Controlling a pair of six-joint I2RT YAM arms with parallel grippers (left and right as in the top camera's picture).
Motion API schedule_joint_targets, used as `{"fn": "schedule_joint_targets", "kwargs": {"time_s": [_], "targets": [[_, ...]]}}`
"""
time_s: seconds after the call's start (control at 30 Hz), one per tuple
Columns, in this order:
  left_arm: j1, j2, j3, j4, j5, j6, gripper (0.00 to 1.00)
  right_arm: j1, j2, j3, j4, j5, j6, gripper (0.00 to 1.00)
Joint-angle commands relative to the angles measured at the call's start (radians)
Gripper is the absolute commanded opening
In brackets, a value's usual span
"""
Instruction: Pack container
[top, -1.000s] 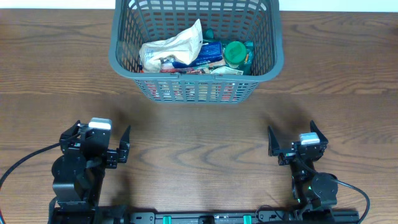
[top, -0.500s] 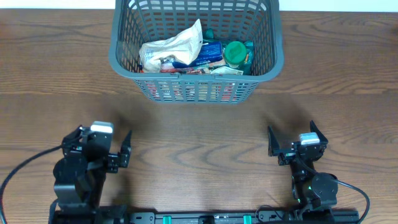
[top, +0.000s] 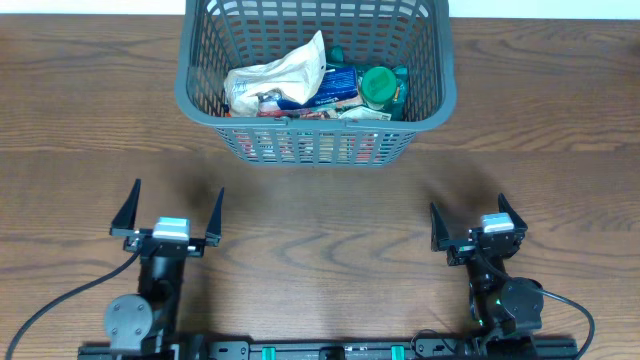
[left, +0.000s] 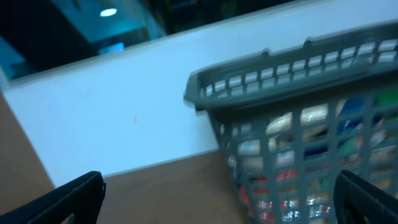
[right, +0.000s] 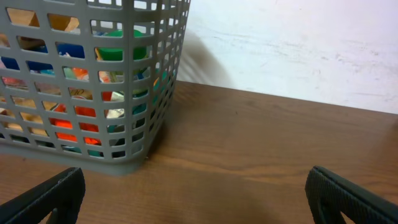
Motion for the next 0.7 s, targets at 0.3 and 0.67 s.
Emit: {"fn": "schedule_joint_targets", "kwargs": {"time_s": [0.3,0.67], "targets": [[-0.004,-0.051,-0.138,-0.089,-0.173,-0.089,0.99,-0.006,-0.007,-0.003,-0.004,-0.008,-0.013,0.99],[-0.004,-0.093,-0.138,-0.241,-0.055,-0.092,0.99,-0.006,-0.007,-0.003,-0.003,-0.008,-0.013,0.98]]}}
